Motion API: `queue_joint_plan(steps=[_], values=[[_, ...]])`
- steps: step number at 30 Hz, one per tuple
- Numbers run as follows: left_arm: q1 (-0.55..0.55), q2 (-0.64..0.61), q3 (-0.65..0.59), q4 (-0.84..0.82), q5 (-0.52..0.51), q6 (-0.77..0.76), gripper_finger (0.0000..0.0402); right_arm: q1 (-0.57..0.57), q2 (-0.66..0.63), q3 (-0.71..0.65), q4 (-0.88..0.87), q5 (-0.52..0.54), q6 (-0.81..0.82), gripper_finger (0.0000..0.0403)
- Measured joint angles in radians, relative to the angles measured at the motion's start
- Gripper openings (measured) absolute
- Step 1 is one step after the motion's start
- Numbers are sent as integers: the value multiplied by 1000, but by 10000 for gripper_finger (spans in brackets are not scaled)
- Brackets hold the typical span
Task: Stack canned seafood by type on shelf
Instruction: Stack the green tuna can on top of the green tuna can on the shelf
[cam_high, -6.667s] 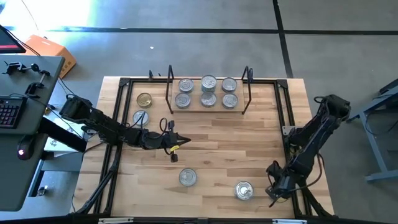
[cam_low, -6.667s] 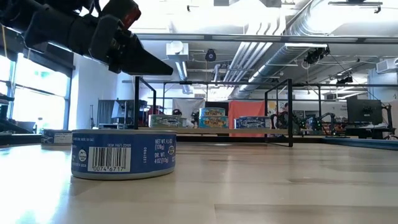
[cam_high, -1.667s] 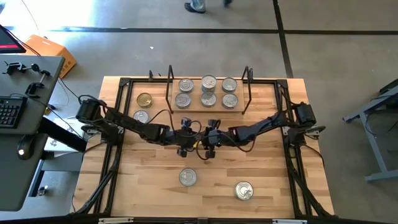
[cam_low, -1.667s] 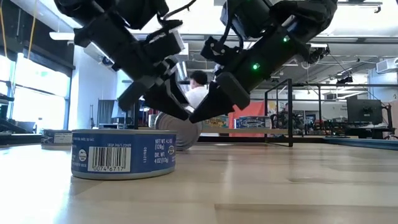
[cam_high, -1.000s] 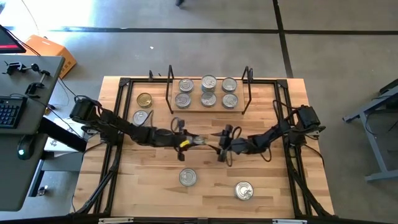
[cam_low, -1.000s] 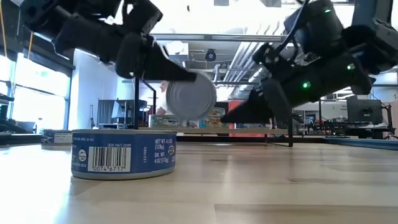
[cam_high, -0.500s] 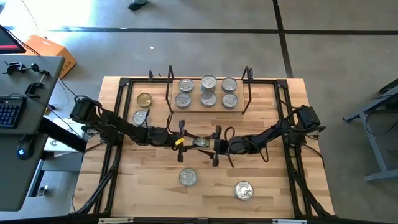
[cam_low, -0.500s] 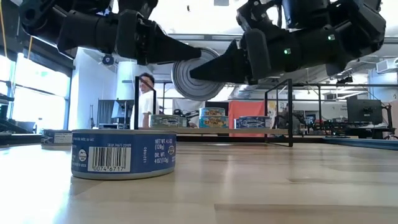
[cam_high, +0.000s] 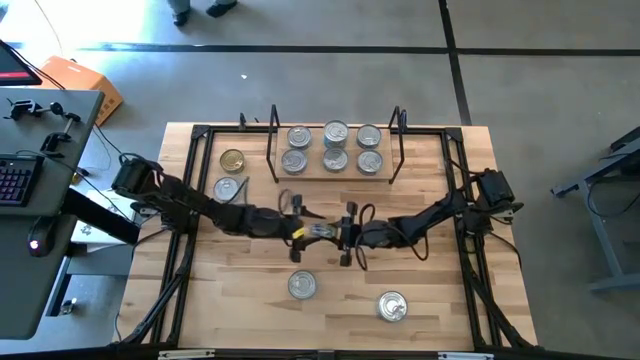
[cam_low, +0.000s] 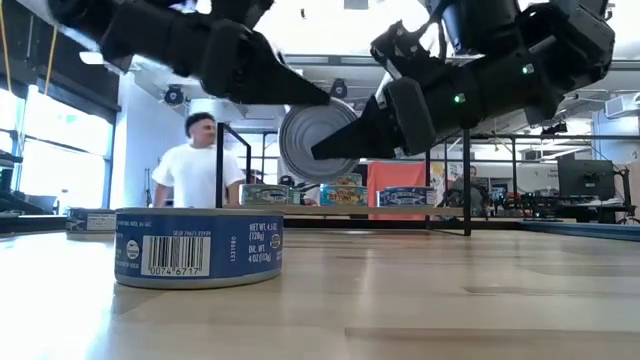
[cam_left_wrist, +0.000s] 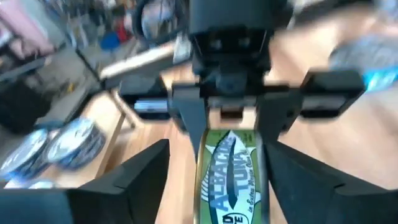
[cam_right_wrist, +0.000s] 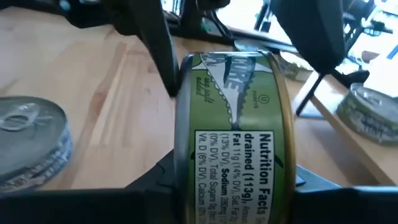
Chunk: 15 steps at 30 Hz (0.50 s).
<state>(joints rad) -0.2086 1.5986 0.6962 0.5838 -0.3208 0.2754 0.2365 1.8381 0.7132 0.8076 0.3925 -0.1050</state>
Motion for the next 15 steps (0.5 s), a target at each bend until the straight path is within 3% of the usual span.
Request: queue_joint_plan(steps=[4, 7, 15], values=[[1, 0, 136, -325, -88, 18, 255, -16, 0, 0, -36, -5, 44, 115], [10, 0, 207, -497, -85, 25, 249, -22, 0, 0, -42, -8, 48, 115], [51, 6, 222, -531, 8, 25, 206, -23, 0, 0, -43, -4, 41, 115]])
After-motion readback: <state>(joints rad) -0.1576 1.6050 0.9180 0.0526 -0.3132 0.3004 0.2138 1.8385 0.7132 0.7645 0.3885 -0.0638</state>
